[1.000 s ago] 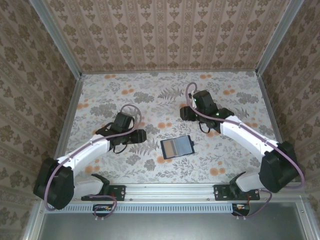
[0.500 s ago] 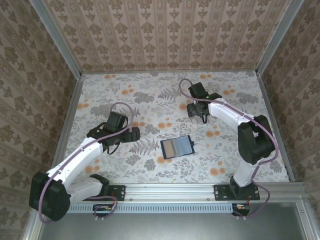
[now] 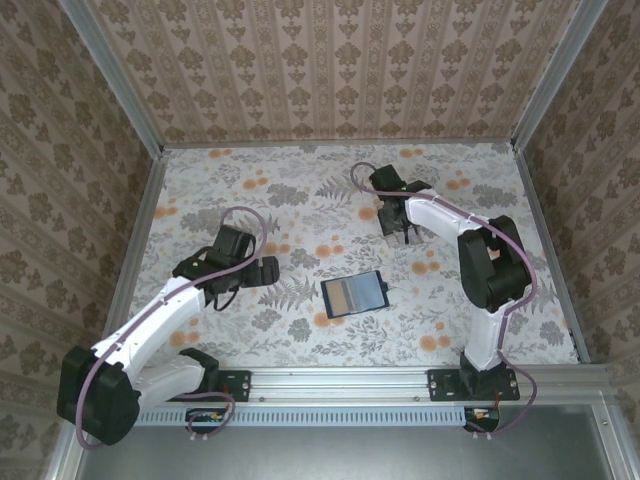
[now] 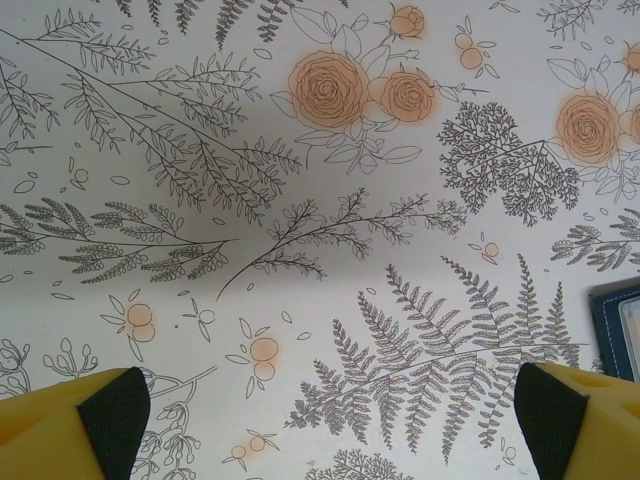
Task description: Put the credit cards into the card holder
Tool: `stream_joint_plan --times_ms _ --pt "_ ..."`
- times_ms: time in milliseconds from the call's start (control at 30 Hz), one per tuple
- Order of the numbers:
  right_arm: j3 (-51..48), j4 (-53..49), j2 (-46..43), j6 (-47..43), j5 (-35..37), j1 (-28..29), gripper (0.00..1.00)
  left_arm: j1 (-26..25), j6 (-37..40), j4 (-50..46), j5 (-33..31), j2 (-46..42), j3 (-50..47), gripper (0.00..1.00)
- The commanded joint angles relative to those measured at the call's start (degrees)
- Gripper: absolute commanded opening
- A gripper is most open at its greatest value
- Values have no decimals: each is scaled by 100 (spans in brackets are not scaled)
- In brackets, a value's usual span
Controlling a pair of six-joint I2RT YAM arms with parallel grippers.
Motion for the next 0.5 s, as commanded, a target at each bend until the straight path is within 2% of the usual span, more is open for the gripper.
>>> stream_joint_plan --times_ms 0,467 --pt "191 -193 -142 -116 589 -33 64 -43 82 -51 -64 -91 -137 97" --pt "141 -92 -254 -379 1052 -7 51 -52 60 45 74 -96 -256 97"
